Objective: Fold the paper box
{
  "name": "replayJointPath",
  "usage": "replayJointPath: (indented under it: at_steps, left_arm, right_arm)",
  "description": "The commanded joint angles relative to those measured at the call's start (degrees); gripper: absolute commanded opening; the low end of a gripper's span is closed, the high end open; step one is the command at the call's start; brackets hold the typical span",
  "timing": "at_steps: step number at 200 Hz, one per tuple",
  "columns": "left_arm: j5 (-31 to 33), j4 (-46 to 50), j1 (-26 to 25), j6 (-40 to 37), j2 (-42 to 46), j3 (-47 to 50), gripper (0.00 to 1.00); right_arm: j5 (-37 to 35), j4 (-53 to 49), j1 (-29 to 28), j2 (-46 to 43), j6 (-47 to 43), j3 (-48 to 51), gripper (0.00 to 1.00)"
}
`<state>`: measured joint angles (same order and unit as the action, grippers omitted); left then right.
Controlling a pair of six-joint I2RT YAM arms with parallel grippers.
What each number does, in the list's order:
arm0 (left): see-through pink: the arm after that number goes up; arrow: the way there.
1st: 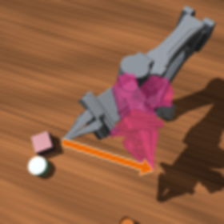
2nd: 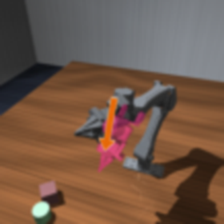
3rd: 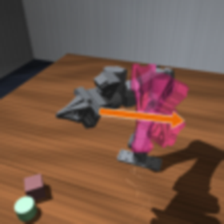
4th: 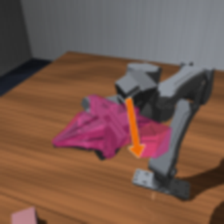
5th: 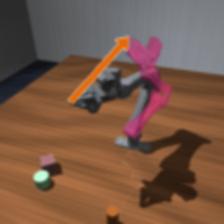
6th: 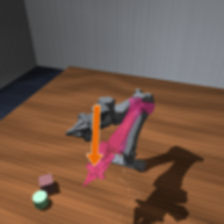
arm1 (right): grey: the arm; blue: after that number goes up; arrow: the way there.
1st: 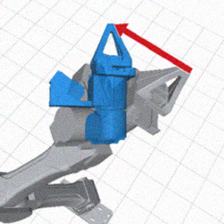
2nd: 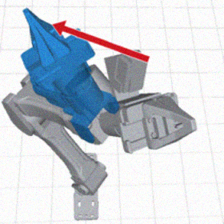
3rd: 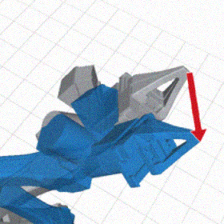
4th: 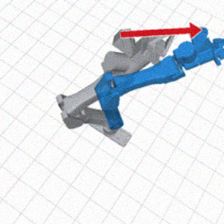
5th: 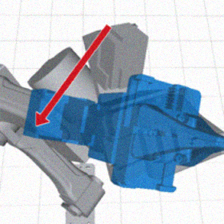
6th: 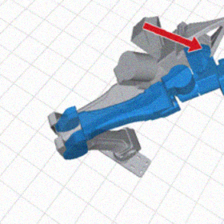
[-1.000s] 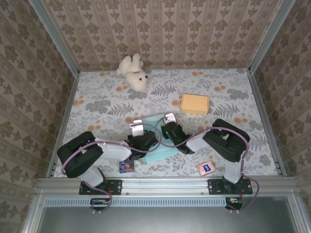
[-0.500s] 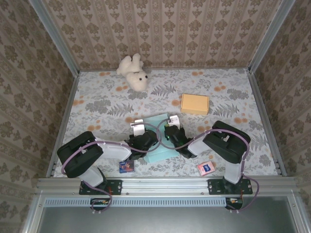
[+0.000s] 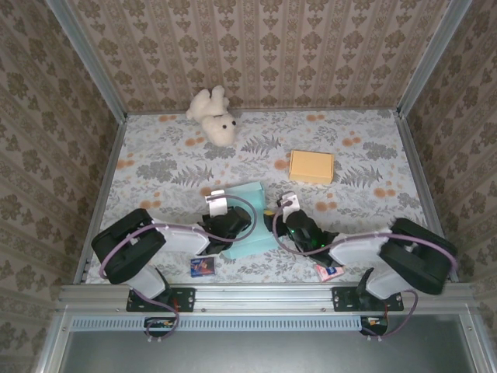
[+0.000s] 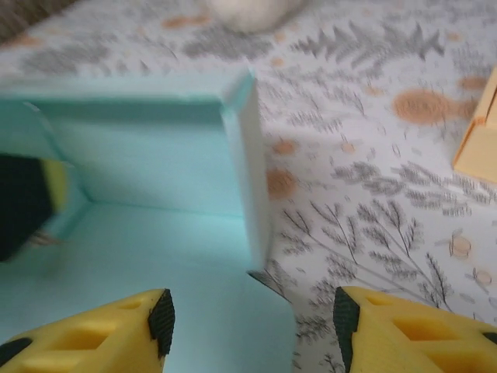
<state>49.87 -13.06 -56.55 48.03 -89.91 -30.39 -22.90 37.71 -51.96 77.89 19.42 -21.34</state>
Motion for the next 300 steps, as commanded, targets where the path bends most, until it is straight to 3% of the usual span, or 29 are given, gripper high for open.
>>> replayJointPath:
  at_steps: [1, 39, 72, 93, 128, 155, 187, 232, 269, 300]
  left_arm:
    - [-0.85, 1.58, 0.82, -4.86, -0.45, -1.85, 0.00]
    - [-9.38, 3.45, 2.47, -17.02, 0.26, -6.21, 0.00]
    - [-15.14, 15.25, 3.47, -26.80, 1.63, -14.20, 0.00]
    - [-19.05, 20.57, 3.95, -31.17, 2.82, -17.78, 0.00]
    - [-31.53, 33.92, 5.28, -40.27, 3.28, -26.45, 0.00]
    - [-30.87, 49.56, 5.34, -47.51, -1.84, -38.54, 0.00]
    - [-36.12, 62.57, 5.25, -61.00, -8.02, -49.85, 0.00]
    - [-32.68, 78.84, 5.06, -68.88, -19.18, -62.77, 0.00]
    - [-29.21, 75.45, 3.52, -76.00, -21.87, -63.05, 0.00]
    - [-21.84, 72.59, 3.11, -76.85, -27.31, -65.37, 0.00]
  right_arm:
    - [0.24, -15.69, -0.24, -11.65, 2.57, -2.06, 0.60]
    - [-8.69, -41.04, 0.45, -33.47, 5.75, -7.12, 0.67]
    - [-13.66, -51.93, 2.78, -45.11, 4.70, -11.43, 0.73]
    - [-14.78, -52.26, 5.06, -46.84, -1.95, -11.95, 0.81]
    - [-12.15, -46.52, 8.14, -48.81, -3.72, -5.73, 0.84]
    - [-9.46, -45.43, 9.51, -50.44, -3.92, -4.20, 0.84]
    - [-9.87, -48.06, 9.77, -53.03, -2.91, -4.20, 0.84]
    - [-9.87, -50.21, 10.04, -59.63, -2.01, -3.32, 0.84]
    - [-9.75, -50.10, 10.22, -62.22, -1.72, -2.34, 0.84]
    - [-9.53, -49.91, 10.32, -61.80, -1.43, -2.21, 0.84]
